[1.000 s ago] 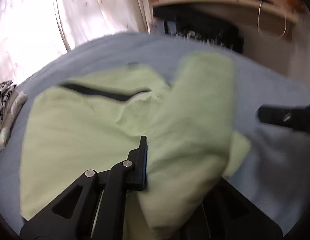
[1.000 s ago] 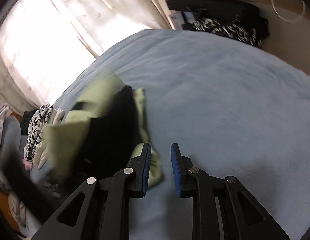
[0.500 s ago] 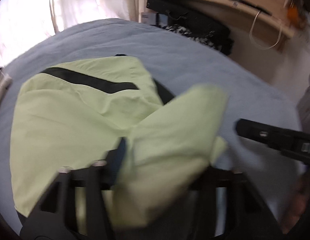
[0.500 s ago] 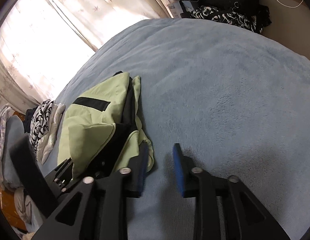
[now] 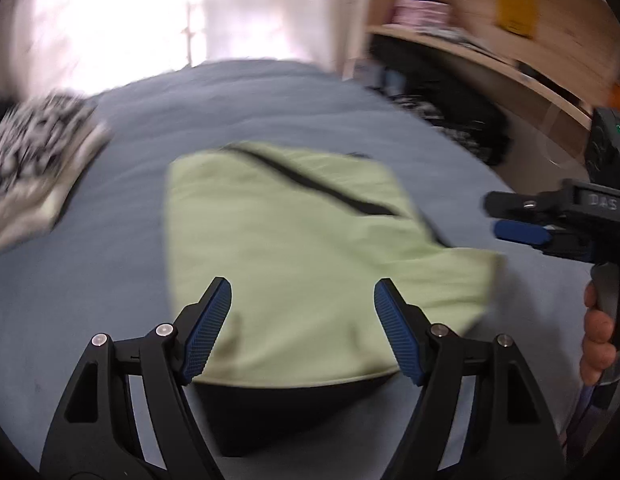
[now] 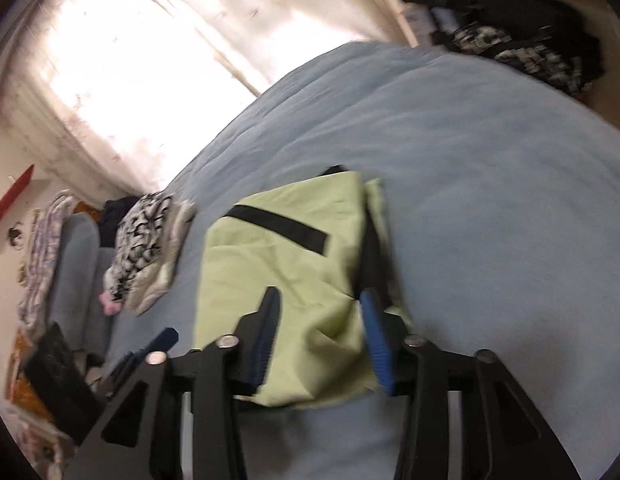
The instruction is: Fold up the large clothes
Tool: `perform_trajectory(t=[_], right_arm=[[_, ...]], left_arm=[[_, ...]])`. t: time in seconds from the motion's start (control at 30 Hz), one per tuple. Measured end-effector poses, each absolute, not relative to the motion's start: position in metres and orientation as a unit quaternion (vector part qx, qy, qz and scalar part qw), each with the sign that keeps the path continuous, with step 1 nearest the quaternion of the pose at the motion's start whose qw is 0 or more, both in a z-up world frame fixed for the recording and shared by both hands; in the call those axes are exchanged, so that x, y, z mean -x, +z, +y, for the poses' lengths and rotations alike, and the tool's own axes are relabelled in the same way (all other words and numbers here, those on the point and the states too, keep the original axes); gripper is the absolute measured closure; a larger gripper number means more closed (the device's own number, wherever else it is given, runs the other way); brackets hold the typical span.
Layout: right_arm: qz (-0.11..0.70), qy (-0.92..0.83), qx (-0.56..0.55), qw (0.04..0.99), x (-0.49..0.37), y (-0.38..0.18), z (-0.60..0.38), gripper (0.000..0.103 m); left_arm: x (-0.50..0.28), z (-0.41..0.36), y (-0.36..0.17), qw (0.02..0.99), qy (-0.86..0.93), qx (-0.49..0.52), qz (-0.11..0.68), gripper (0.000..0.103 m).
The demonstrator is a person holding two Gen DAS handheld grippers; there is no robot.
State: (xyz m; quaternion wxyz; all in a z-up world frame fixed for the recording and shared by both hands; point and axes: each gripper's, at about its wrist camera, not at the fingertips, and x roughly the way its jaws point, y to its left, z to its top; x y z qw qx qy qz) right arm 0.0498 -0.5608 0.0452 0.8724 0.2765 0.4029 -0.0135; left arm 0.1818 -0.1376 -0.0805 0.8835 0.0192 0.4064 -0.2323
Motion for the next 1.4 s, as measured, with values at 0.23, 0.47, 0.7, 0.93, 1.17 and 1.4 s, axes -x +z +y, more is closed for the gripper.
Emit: perform_trajectory(t=[0.23,0.47,0.7,0.93,1.17,1.4], right_arm=[[0.499,0.003,-0.276,0.821,-0.112,0.002,-0.567,0.041],[0.541,-0.011,-0.258,0.801,-0.138,-0.037,-0.57,0.066],[0.445,0.015,-0.226,0.866,-0.119,0.001,-0.57,0.098],[0.459,-0.022,-0.158,0.874,-0.105,-0.021,-0.575,0.099],[0.465,-0.033,-0.182,0.866,-0.097,-0.051,-0.585,0.098],[0.462,-0.013,-0.197,0.865,-0.096,-0.011,-0.583,0.069]], left_arm=[[-0.217,-0.089,-0.134,0.855,-0.204,0.06,0.473,0.05],[-0.222,-0.088,-0.149,0.857,-0.211,0.063,0.465,0.05],[-0.215,-0.096,-0.138,0.862,-0.214,0.059,0.456,0.052],[-0.197,-0.131,-0.145,0.885,-0.188,-0.032,0.424,0.051],[-0.19,-0.14,-0.148,0.89,-0.188,-0.054,0.412,0.044],[-0.207,-0.123,-0.128,0.874,-0.212,-0.003,0.438,0.043]])
